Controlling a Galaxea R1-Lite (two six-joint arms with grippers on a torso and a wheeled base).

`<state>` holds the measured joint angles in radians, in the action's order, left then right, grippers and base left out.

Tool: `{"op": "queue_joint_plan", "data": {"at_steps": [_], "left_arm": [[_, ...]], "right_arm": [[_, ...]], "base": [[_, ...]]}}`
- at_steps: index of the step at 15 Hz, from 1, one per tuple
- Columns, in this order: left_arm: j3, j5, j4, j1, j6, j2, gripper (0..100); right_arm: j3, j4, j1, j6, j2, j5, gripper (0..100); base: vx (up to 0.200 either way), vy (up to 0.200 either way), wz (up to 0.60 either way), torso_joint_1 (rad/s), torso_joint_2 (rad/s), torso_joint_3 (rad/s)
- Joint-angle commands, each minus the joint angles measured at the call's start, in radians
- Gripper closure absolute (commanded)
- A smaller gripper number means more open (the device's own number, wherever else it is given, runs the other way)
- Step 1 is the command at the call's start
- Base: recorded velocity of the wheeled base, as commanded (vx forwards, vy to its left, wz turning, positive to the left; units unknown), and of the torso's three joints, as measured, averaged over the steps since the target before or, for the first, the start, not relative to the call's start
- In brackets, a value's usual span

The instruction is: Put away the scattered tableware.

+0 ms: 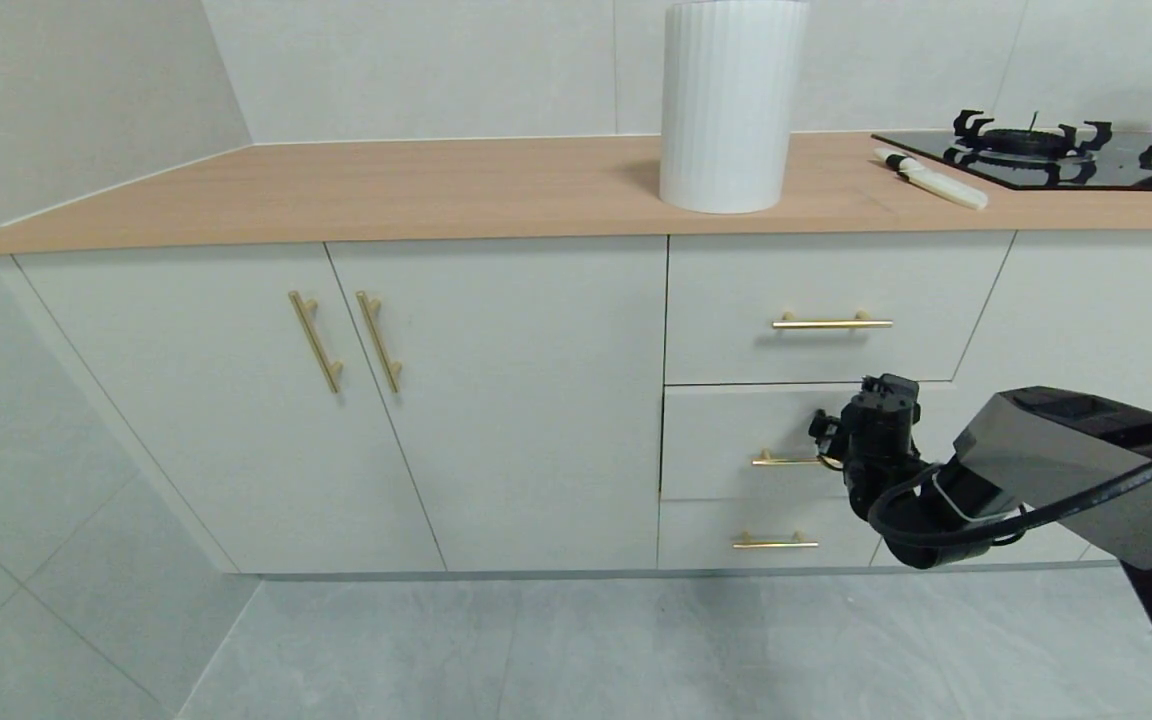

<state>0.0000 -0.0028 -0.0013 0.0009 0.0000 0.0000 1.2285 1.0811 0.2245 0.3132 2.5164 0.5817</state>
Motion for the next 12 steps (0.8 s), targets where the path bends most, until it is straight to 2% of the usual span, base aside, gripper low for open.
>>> {"op": "queue_joint_plan", "data": {"at_steps": [1, 6, 12], "left_arm": [[0.0, 0.0, 0.0, 0.001, 0.0, 0.0, 0], [0.0, 0.0, 0.0, 0.001, 0.0, 0.0, 0], [0.0, 0.0, 0.0, 0.001, 0.0, 0.0, 0]], "right_arm": [[0.026, 0.0, -0.005, 0.0, 0.018, 0.01, 0], [0.077, 0.0, -0.014, -0.002, 0.042, 0.041, 0], [0.077, 0.0, -0.013, -0.002, 0.039, 0.043, 0]], "base": [[0.0, 0.0, 0.0, 0.0, 0.0, 0.0], [0.0, 0.0, 0.0, 0.0, 0.0, 0.0], [0.0, 0.0, 0.0, 0.0, 0.0, 0.0]]}}
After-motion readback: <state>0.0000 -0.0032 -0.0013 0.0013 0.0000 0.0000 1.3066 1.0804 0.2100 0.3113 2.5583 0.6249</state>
